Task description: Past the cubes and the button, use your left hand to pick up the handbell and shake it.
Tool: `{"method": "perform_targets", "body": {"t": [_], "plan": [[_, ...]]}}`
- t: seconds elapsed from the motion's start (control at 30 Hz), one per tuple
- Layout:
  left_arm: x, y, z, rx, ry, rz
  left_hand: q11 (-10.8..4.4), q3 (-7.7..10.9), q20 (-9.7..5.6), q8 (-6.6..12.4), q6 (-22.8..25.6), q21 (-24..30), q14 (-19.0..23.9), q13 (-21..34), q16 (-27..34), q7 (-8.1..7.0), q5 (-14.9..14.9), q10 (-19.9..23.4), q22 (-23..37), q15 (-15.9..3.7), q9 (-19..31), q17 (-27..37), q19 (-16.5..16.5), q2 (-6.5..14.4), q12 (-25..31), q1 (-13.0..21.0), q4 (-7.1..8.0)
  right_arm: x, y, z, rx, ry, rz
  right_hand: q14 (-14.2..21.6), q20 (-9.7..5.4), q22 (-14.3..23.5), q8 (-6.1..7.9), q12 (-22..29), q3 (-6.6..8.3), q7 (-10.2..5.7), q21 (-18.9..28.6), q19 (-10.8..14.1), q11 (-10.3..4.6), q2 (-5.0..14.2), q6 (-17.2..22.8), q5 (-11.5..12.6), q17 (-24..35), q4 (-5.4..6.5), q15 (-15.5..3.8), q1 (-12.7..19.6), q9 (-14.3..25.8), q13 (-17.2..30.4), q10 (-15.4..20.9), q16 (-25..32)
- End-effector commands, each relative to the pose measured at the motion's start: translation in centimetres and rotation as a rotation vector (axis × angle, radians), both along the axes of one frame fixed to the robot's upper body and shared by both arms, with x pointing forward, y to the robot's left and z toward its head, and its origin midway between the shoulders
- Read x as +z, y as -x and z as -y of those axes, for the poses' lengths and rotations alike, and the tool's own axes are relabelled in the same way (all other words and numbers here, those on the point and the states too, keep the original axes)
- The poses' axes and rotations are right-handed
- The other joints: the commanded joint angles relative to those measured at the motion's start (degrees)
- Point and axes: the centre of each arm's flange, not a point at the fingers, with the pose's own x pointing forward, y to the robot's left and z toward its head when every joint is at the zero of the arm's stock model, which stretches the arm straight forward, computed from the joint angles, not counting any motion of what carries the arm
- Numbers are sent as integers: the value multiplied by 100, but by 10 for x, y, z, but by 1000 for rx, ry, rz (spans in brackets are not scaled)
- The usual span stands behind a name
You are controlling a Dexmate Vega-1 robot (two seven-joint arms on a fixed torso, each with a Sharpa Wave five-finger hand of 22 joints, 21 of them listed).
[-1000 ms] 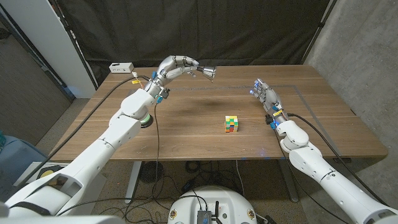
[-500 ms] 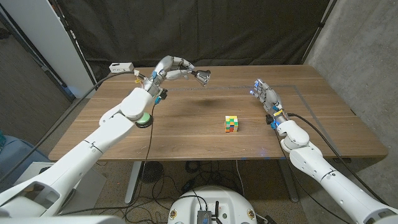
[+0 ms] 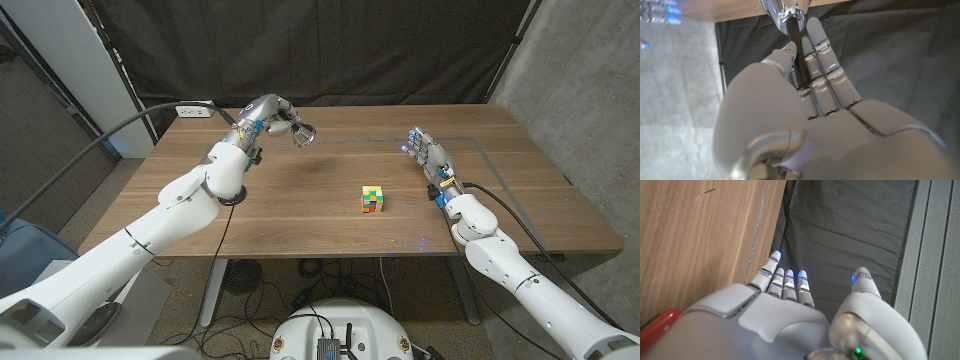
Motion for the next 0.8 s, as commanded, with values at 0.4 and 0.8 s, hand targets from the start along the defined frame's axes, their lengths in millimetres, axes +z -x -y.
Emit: {"method": "perform_targets", "body": {"t": [0.4,0.8], "plan": [[7,27,11,796,-634,199,-94,15,3,23,-6,44,577,47,16,-54,20,44,8,-636,6,41,-88,12,-33,8,21,0,1,1,17,10,-2,39,9,24,-7,8,-18,-13,-12,44,3,20,42,21,31,-4,11,50,25,12,41,6],[19,42,-11,1027,-687,289,-179,-14,-57,31,19,83,583,100,40,-156,10,57,7,-721,-17,66,-91,9,-59,-62,51,-5,-3,0,23,-1,-17,46,8,24,-7,9,-20,-11,-11,48,4,21,44,21,31,-5,9,52,26,12,45,8]]}}
